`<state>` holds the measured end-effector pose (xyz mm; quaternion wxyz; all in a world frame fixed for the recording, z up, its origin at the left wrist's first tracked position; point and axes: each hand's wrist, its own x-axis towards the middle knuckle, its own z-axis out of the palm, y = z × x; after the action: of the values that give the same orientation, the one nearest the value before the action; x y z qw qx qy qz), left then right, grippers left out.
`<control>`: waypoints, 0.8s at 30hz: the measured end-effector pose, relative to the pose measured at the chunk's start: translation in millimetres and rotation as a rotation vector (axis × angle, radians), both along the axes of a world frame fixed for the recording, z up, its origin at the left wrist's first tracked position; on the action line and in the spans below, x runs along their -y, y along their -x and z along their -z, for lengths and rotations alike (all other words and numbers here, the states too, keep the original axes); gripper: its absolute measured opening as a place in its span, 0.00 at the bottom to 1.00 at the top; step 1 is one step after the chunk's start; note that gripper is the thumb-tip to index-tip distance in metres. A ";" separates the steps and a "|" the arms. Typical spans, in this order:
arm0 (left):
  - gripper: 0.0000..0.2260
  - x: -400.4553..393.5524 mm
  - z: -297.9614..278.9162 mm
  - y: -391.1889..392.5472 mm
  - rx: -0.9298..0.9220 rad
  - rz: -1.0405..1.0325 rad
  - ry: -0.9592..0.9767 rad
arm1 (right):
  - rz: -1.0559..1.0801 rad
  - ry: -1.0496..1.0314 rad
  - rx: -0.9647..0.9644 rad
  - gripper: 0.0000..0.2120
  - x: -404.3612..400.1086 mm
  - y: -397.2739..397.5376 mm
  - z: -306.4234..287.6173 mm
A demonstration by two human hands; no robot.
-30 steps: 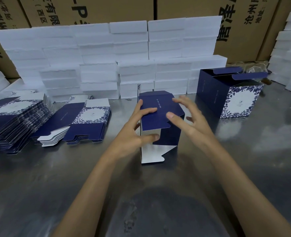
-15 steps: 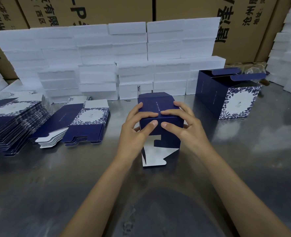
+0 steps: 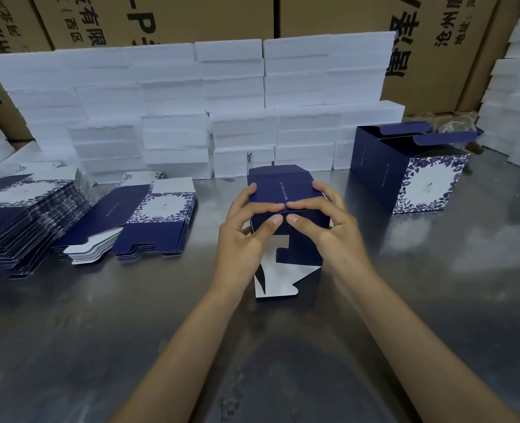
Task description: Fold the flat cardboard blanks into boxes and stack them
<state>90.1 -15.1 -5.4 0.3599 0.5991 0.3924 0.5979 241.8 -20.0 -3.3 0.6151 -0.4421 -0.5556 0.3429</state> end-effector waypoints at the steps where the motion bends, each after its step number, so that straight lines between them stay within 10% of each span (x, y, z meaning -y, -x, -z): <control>1: 0.08 -0.3 -0.3 1.2 -0.005 0.006 0.002 | -0.020 0.005 -0.010 0.09 -0.2 -1.6 -0.5; 24: 0.08 -5.0 -2.3 10.6 0.052 0.097 0.053 | -0.084 0.061 0.026 0.08 2.5 -12.0 -8.1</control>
<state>79.5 -10.1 -3.0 0.4144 0.5918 0.3691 0.5847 253.8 -22.5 4.8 0.5791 -0.4414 -0.5707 0.3796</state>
